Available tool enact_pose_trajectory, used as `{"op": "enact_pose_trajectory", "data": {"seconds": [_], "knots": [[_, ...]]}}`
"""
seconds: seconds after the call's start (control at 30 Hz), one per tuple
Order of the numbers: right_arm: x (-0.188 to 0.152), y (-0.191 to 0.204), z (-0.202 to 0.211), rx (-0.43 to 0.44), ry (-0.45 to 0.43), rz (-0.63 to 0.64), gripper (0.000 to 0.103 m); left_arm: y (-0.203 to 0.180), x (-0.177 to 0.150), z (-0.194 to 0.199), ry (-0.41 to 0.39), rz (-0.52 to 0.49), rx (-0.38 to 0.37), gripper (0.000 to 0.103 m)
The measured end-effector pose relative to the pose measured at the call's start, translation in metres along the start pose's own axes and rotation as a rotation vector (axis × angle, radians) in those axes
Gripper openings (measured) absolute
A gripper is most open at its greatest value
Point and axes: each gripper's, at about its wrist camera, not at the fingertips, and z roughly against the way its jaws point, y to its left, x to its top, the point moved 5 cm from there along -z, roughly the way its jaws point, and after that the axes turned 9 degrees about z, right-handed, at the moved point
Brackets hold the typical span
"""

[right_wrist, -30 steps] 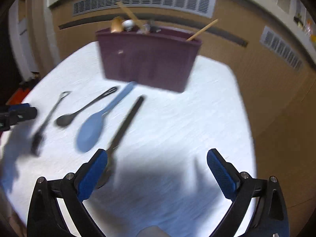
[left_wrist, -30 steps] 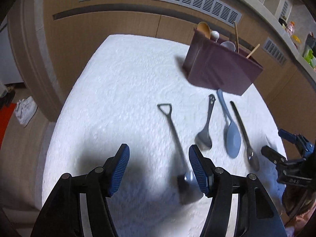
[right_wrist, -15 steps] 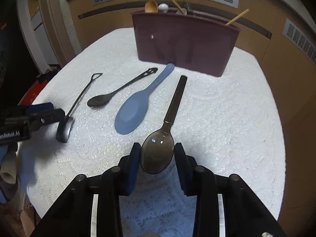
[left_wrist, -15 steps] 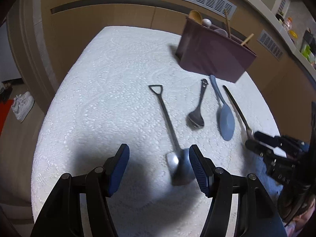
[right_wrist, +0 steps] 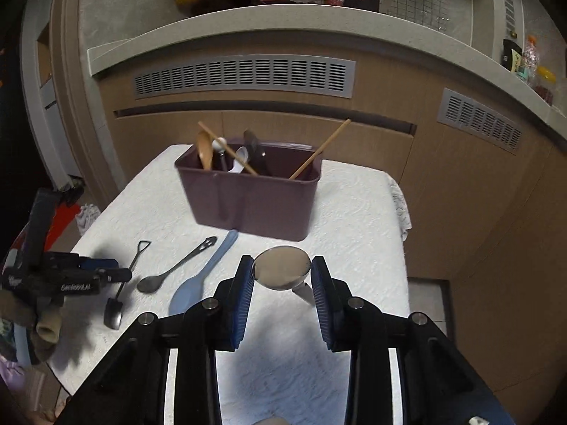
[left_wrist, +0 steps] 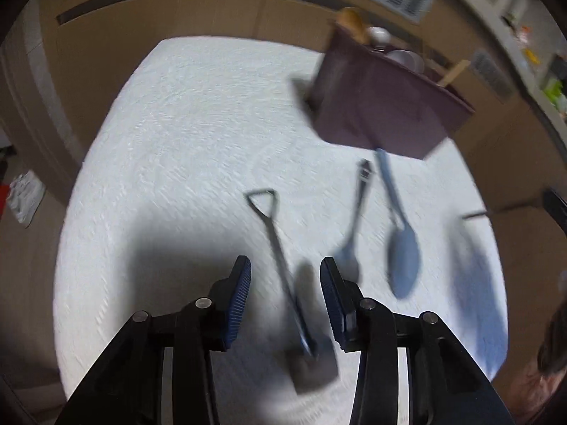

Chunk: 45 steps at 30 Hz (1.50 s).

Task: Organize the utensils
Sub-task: 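Grasp the dark metal spoon with the right gripper while the left gripper approaches the shovel spoon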

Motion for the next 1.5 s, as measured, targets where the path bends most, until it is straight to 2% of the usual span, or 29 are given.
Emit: {"op": "enact_pose_trajectory", "data": {"seconds": [0.2,0.37,0.4,0.43,0.53,0.67,0.7,0.77,0.87,0.93,0.97,1.07,1.2,1.23,1.3,1.43,1.47,1.5], "knots": [[-0.002,-0.003,-0.006,0.001,-0.001,-0.005,0.030,0.001,0.033,-0.027,0.068,0.045,0.098,0.042],[-0.001,0.000,-0.005,0.002,-0.011,0.008,0.030,-0.019,0.041,-0.040,0.030,-0.067,0.230,0.041],[0.000,0.000,-0.004,0.003,-0.018,0.008,0.030,-0.025,0.038,-0.039,-0.001,-0.114,0.243,0.032],[0.000,0.000,-0.002,0.002,-0.025,0.006,0.030,-0.029,0.034,-0.038,-0.013,-0.144,0.226,0.023],[0.001,-0.001,0.004,-0.001,-0.048,-0.003,0.030,-0.033,0.020,-0.025,-0.071,-0.158,0.162,0.023],[0.003,-0.004,0.015,0.010,-0.064,-0.012,0.030,-0.037,-0.003,0.023,-0.210,-0.135,0.039,0.023],[0.004,-0.004,0.018,0.008,-0.069,-0.013,0.030,-0.038,-0.008,0.041,-0.259,-0.131,0.011,0.013],[0.006,-0.005,0.026,0.012,-0.081,-0.013,0.030,-0.041,-0.014,0.073,-0.337,-0.122,-0.039,0.010],[0.010,-0.004,0.039,0.029,-0.100,-0.014,0.030,-0.054,-0.021,0.106,-0.416,-0.150,-0.067,0.010],[0.013,-0.001,0.045,0.039,-0.106,-0.008,0.030,-0.057,-0.017,0.115,-0.428,-0.154,-0.077,0.010],[0.013,-0.001,0.047,0.035,-0.109,-0.005,0.030,-0.052,-0.014,0.117,-0.423,-0.142,-0.066,0.011],[0.011,0.000,0.046,0.025,-0.091,0.000,0.030,-0.036,-0.015,0.099,-0.323,-0.103,-0.015,0.014],[0.006,0.000,0.043,0.023,-0.073,-0.001,0.030,-0.019,-0.034,0.044,-0.096,-0.035,0.005,0.040],[0.006,-0.001,0.043,0.023,-0.073,-0.001,0.030,-0.018,-0.042,0.032,-0.041,-0.022,-0.009,0.040],[0.004,-0.001,0.043,0.025,-0.071,-0.004,0.030,-0.020,-0.053,0.015,0.012,-0.024,-0.001,0.040],[0.001,0.001,0.039,0.029,-0.057,0.002,0.030,-0.021,-0.050,-0.008,0.026,-0.026,0.068,0.040],[0.000,0.002,0.039,0.029,-0.056,0.003,0.030,-0.026,-0.045,-0.011,0.015,-0.060,0.092,0.039],[0.000,0.002,0.039,0.027,-0.057,0.006,0.030,-0.028,-0.043,-0.012,0.015,-0.085,0.108,0.029]]}}
